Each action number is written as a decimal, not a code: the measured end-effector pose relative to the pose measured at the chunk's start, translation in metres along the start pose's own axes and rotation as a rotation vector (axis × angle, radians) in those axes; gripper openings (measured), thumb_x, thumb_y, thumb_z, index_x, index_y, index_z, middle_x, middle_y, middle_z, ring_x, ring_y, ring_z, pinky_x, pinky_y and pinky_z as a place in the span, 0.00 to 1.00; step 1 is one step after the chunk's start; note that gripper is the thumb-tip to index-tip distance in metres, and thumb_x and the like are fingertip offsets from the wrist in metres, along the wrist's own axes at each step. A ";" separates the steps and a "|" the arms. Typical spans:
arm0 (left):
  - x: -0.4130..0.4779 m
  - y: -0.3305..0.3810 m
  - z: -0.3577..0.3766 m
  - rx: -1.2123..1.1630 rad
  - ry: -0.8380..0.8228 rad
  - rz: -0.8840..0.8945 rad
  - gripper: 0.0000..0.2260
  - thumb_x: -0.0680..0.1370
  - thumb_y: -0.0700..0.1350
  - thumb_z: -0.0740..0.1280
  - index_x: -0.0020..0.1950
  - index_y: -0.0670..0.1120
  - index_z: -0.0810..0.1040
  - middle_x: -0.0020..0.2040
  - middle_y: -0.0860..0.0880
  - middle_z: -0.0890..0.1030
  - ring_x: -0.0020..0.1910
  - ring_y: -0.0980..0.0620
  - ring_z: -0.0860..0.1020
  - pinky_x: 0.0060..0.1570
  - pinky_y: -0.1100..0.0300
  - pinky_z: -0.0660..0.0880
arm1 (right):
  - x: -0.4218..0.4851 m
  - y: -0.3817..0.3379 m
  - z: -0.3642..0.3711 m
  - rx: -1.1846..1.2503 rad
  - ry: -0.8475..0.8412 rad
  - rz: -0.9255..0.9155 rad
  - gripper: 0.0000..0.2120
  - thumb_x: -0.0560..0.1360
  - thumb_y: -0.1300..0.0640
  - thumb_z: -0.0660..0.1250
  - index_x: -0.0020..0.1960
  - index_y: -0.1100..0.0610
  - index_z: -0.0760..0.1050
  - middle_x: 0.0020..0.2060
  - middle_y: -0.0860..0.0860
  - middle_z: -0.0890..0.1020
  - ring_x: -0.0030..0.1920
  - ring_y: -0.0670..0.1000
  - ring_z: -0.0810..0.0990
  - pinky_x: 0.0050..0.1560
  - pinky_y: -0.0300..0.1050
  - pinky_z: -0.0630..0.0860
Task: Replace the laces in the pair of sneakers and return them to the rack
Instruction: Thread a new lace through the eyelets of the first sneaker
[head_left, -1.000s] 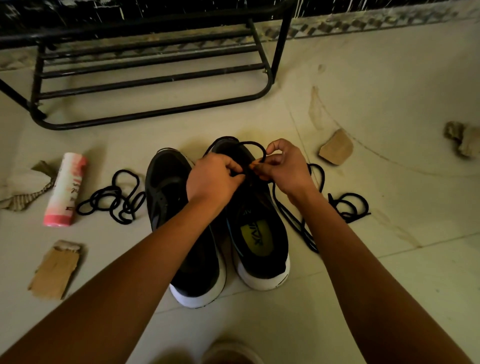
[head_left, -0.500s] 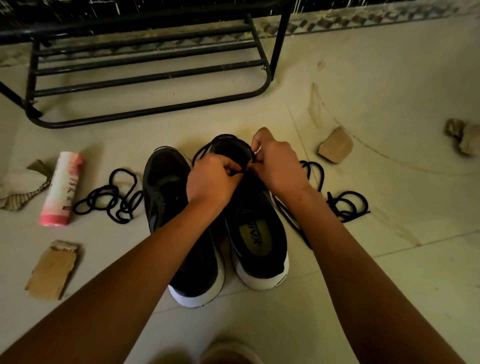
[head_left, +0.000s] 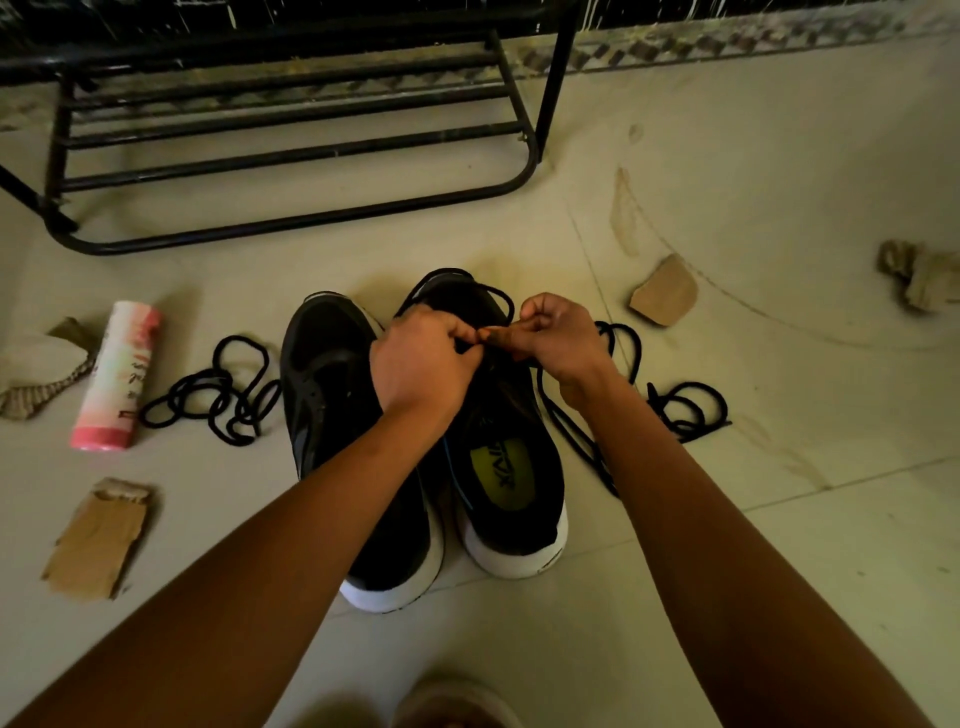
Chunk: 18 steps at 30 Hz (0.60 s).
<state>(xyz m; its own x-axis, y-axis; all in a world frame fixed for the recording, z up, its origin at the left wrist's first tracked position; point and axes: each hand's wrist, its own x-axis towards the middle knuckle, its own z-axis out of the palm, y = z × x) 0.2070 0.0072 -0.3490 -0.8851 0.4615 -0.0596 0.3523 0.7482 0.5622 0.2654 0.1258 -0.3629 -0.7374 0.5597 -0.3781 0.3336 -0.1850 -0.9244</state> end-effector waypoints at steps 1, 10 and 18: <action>0.000 0.000 0.000 0.002 -0.010 0.006 0.05 0.73 0.48 0.71 0.47 0.51 0.83 0.48 0.49 0.79 0.48 0.48 0.78 0.49 0.51 0.76 | 0.001 0.000 0.000 0.007 0.002 0.007 0.17 0.65 0.68 0.76 0.37 0.56 0.67 0.32 0.55 0.76 0.24 0.41 0.75 0.28 0.31 0.72; 0.008 0.003 -0.010 0.075 -0.229 0.047 0.05 0.78 0.45 0.64 0.50 0.45 0.78 0.57 0.42 0.73 0.55 0.44 0.74 0.50 0.56 0.69 | -0.036 0.004 -0.018 -0.001 -0.201 -0.037 0.15 0.69 0.67 0.72 0.50 0.56 0.71 0.51 0.53 0.79 0.53 0.47 0.78 0.54 0.37 0.75; 0.000 -0.003 -0.017 -0.068 -0.168 0.058 0.04 0.80 0.44 0.61 0.46 0.47 0.70 0.51 0.48 0.69 0.45 0.53 0.70 0.43 0.65 0.63 | -0.062 0.032 0.000 -0.552 -0.036 -0.309 0.27 0.63 0.61 0.75 0.60 0.56 0.70 0.59 0.47 0.69 0.59 0.45 0.71 0.52 0.22 0.64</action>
<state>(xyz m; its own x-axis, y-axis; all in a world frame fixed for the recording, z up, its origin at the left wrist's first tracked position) 0.2012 -0.0033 -0.3361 -0.7991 0.5798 -0.1592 0.3747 0.6872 0.6224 0.3216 0.0854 -0.3690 -0.8642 0.4914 -0.1079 0.3487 0.4305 -0.8325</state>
